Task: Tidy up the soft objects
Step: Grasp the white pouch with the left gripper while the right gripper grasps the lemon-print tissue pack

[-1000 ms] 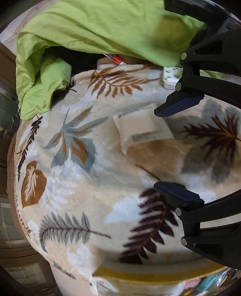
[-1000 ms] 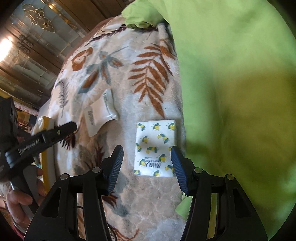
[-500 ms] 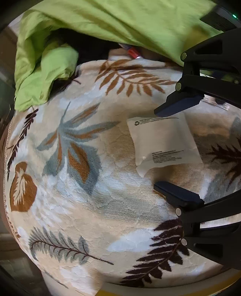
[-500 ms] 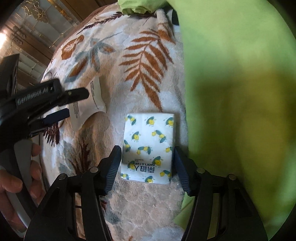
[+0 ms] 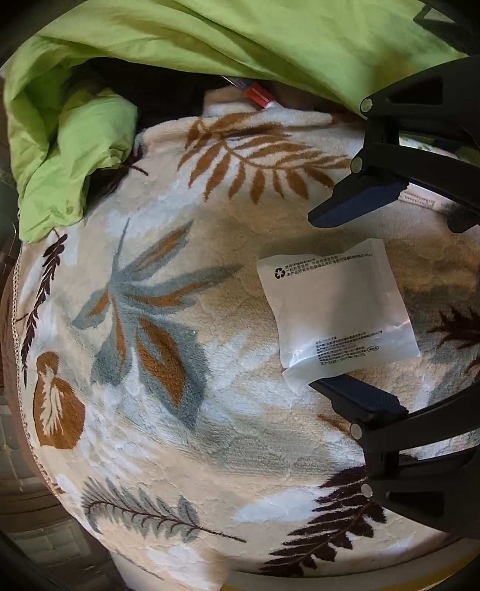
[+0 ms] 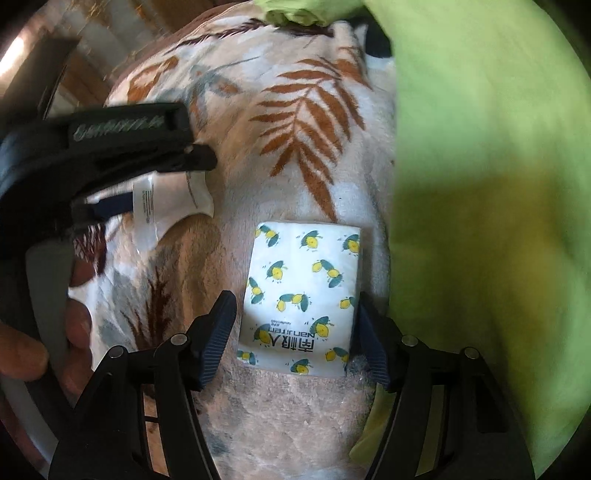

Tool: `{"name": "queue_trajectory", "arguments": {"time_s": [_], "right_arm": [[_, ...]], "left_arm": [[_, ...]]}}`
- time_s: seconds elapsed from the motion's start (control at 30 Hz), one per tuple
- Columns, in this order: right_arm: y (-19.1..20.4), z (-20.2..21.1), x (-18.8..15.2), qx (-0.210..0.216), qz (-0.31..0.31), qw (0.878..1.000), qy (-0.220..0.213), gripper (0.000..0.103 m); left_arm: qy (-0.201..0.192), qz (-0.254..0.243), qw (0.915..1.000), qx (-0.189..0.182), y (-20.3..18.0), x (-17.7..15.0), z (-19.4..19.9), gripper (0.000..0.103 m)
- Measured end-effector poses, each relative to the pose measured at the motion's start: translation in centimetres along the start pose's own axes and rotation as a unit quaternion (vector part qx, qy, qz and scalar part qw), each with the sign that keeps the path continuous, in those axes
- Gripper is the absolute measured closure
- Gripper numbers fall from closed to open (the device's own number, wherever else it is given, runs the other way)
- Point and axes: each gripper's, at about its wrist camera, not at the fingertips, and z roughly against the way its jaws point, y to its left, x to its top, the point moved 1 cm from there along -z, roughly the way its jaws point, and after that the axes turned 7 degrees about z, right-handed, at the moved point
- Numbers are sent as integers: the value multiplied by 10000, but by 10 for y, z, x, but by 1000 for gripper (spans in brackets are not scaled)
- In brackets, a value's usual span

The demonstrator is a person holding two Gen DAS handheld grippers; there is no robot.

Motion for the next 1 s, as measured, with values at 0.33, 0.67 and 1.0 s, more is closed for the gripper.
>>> {"name": "queue_trajectory", "arguments": {"time_s": [0.33,0.67,1.0], "right_arm": [[-2,2,-1,-58,138,9999,-73,49],[-8,14,-6,112,117,9995,-257,51],[19,31,-12,407,333,9978,-404,51]], "left_arm": [[-120,-311,9991,257,3,-5,2,46],[-71,-250,9995,-190,33,-22,23,53],[-424,-174,9989,-77,84,-48,67,53]]}}
